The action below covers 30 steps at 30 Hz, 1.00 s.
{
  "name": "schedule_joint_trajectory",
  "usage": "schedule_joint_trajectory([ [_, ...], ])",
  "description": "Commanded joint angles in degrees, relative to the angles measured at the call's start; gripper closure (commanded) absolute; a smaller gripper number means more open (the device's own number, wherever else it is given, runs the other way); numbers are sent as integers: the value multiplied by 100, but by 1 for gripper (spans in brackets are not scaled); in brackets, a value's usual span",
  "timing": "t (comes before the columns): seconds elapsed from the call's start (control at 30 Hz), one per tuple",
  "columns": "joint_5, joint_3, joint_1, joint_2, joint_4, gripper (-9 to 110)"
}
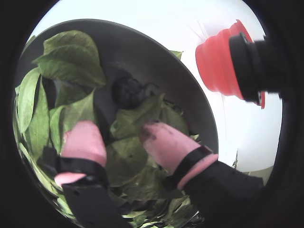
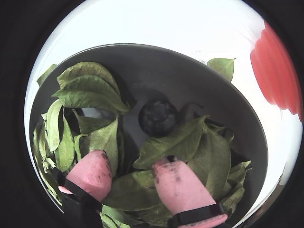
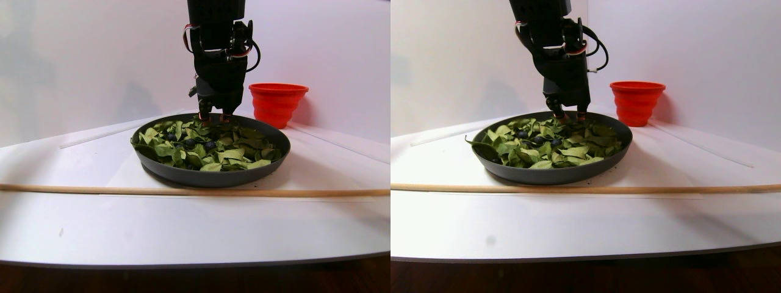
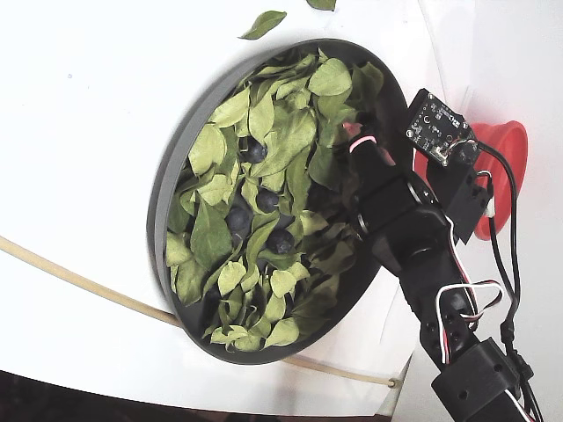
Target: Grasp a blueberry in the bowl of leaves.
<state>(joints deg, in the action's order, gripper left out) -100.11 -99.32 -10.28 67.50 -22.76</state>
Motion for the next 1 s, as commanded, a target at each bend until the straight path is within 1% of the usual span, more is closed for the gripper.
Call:
schedule_joint_trajectory([
  [0.0,-35,132,-53,580,-123,84],
  [0.5,-9,123,-70,624,-123,84],
  [0.97,70,536,-202,343,-70,84],
])
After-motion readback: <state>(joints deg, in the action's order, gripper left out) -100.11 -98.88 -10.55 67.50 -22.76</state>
